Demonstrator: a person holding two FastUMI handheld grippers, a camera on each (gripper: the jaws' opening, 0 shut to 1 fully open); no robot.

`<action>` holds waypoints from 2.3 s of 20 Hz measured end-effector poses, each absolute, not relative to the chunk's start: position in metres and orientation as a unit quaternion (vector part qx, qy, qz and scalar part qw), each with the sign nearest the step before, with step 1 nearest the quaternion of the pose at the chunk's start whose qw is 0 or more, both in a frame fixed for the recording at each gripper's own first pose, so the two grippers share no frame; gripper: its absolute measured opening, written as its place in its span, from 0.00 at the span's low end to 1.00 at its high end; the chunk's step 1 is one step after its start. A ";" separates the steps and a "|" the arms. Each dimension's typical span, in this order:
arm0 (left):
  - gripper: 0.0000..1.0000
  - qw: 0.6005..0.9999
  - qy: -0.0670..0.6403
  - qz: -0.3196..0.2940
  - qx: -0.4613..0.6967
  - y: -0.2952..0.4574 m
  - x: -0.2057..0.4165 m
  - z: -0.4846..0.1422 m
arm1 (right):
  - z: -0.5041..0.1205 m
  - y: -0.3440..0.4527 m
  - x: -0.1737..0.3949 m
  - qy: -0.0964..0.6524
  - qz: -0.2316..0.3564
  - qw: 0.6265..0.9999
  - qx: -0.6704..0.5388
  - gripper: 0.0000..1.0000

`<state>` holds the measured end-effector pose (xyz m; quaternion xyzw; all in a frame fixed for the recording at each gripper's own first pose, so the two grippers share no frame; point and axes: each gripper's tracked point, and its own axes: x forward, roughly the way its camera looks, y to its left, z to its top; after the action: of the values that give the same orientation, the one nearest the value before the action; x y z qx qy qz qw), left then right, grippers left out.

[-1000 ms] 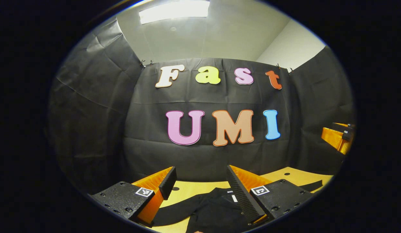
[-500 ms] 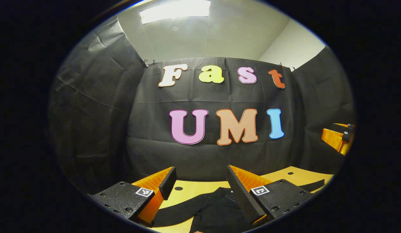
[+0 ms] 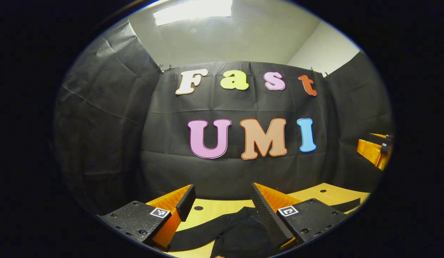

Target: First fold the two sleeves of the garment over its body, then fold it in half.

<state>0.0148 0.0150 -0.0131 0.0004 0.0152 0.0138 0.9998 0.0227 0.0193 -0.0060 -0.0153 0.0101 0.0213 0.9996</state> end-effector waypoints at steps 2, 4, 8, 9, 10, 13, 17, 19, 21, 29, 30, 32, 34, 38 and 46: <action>0.97 1.000 0.017 0.002 -0.003 0.008 0.017 -0.015 | -0.005 0.016 0.024 0.007 0.021 1.000 -0.020 0.97; 0.97 1.000 0.023 0.010 -0.001 0.011 0.019 -0.015 | -0.003 0.016 0.029 0.001 0.029 0.999 -0.015 0.97; 0.94 1.000 0.019 0.001 0.004 0.002 0.020 -0.010 | -0.001 0.006 0.042 -0.002 0.037 0.999 0.000 0.97; 0.97 1.000 0.017 0.005 0.007 0.003 0.022 -0.007 | -0.001 0.000 0.045 0.000 0.035 0.999 -0.005 0.99; 0.93 1.000 0.014 0.009 0.003 0.003 0.024 -0.006 | -0.004 -0.004 0.048 0.004 0.033 0.999 -0.013 0.97; 0.97 1.000 0.014 0.009 -0.009 -0.006 0.022 -0.005 | -0.004 -0.020 0.054 0.006 0.024 0.999 -0.021 0.99; 0.97 1.000 0.018 0.015 -0.006 -0.009 0.027 -0.005 | -0.007 -0.043 0.063 0.010 0.018 1.000 -0.017 0.99; 0.94 1.000 0.017 0.018 -0.005 -0.012 0.028 -0.005 | -0.014 -0.063 0.067 0.016 0.012 1.000 -0.020 0.99; 0.97 1.000 0.019 0.023 -0.002 -0.017 0.029 -0.006 | -0.021 -0.088 0.069 0.027 -0.001 0.999 -0.034 0.97; 0.94 0.999 0.027 0.031 0.004 -0.051 0.042 -0.007 | -0.073 -0.183 0.082 0.091 -0.023 0.991 -0.093 0.98; 0.94 0.999 0.028 0.031 0.007 -0.057 0.044 -0.007 | -0.086 -0.193 0.083 0.107 -0.023 0.989 -0.097 0.99; 0.97 0.999 0.029 0.034 0.010 -0.068 0.048 -0.006 | -0.113 -0.216 0.083 0.140 -0.024 0.985 -0.100 0.98; 0.94 0.999 0.031 0.032 0.014 -0.081 0.051 -0.006 | -0.141 -0.238 0.081 0.173 -0.025 0.980 -0.096 0.98; 0.94 0.999 0.034 0.027 0.029 -0.104 0.060 -0.005 | -0.201 -0.283 0.070 0.245 -0.033 0.964 -0.095 0.98; 0.94 0.997 0.064 0.024 0.046 -0.142 0.073 -0.026 | -0.291 -0.346 0.049 0.344 -0.040 0.934 -0.092 0.98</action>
<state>0.0731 -0.1423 -0.0263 0.0464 0.0636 0.0239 0.9966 0.0487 -0.3455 -0.2912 -0.0922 0.3439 -0.0400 0.9336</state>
